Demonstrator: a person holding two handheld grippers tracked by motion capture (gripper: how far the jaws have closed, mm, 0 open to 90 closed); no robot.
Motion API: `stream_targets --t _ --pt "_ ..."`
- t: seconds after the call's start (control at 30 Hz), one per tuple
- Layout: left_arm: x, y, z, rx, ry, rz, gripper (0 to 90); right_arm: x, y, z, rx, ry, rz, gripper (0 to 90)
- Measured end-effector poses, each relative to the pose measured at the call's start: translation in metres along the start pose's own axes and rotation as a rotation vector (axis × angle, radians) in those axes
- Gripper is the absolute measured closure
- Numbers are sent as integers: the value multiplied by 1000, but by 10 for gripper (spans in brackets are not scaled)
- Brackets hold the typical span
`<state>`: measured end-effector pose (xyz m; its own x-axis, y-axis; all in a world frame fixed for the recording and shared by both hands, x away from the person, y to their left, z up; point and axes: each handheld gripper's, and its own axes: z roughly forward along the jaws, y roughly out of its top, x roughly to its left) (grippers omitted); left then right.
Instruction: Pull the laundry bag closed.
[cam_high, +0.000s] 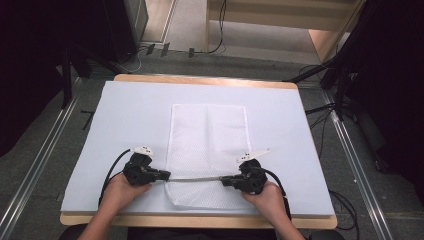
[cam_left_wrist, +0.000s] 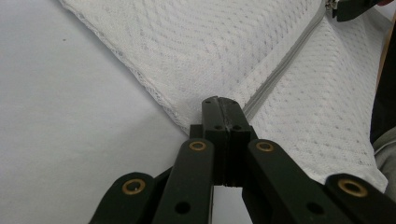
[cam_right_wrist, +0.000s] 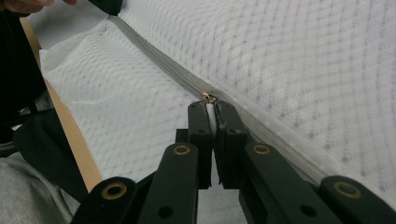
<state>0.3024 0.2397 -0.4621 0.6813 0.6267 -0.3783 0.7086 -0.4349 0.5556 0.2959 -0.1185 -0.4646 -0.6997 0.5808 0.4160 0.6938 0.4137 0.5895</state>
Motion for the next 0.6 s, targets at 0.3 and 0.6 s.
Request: stream_targets --t 0.3,0.6 --pt "0 0 0 0 0 1 900 -6 -4 -6 -13 13 -7 882" --pt "0 0 0 0 -2 0 900 -12 -8 -16 -30 6 -16 881"
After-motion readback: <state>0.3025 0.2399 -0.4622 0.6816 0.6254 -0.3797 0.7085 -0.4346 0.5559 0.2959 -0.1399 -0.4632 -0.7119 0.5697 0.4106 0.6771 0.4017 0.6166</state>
